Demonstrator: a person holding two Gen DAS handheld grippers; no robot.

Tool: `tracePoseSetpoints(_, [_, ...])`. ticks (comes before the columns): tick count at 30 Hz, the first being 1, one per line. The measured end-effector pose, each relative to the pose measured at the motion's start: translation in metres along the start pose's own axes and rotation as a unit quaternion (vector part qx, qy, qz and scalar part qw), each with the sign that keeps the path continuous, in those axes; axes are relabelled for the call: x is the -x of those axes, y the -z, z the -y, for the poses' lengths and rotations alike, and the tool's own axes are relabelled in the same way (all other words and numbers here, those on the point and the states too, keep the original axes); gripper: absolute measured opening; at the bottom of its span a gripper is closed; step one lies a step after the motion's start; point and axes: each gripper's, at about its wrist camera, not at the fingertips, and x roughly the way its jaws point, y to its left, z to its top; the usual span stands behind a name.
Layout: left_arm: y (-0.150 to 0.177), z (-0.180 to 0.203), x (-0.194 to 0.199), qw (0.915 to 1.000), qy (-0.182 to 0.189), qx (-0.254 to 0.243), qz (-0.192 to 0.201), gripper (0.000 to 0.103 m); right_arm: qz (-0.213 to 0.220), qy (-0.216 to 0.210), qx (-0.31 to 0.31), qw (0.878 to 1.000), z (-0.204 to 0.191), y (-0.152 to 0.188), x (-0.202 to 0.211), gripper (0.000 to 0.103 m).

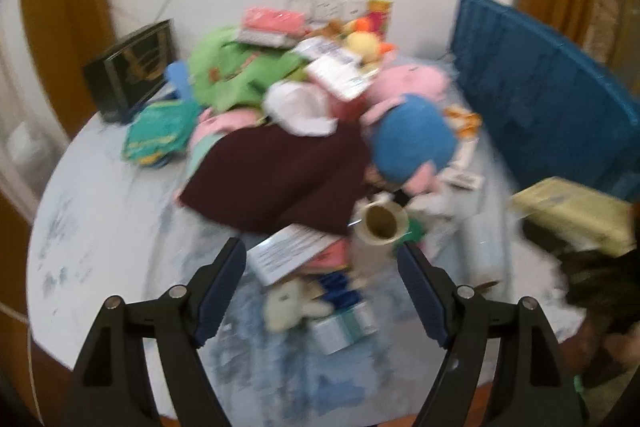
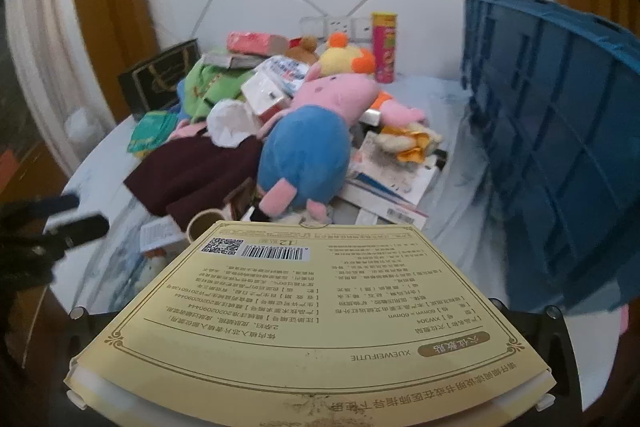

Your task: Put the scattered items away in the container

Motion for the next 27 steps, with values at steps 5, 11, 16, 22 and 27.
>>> tracePoseSetpoints(5, [-0.004,0.017,-0.002,0.9999,0.003,-0.012,-0.001,0.089,-0.001,-0.012,0.016,1.0,0.002,0.002,-0.004,0.103])
tracePoseSetpoints(11, [-0.006,0.019,-0.007,0.9997,-0.023,-0.009,0.001,0.089,-0.003,-0.034,0.021,0.999,0.009,0.005,0.004,0.103])
tracePoseSetpoints(16, [-0.002,0.015,-0.017,0.9994,-0.027,0.001,-0.024,0.038,-0.011,-0.038,0.024,0.999,0.014,0.006,0.007,0.103])
tracePoseSetpoints(22, [0.006,0.01,-0.024,0.9986,-0.038,0.011,-0.035,0.032,-0.011,-0.025,0.016,1.0,0.02,0.006,0.007,0.103])
tracePoseSetpoints(27, [0.004,0.006,-0.022,0.9973,-0.06,0.021,-0.037,0.048,-0.008,-0.019,0.013,1.0,0.021,0.003,0.008,0.103])
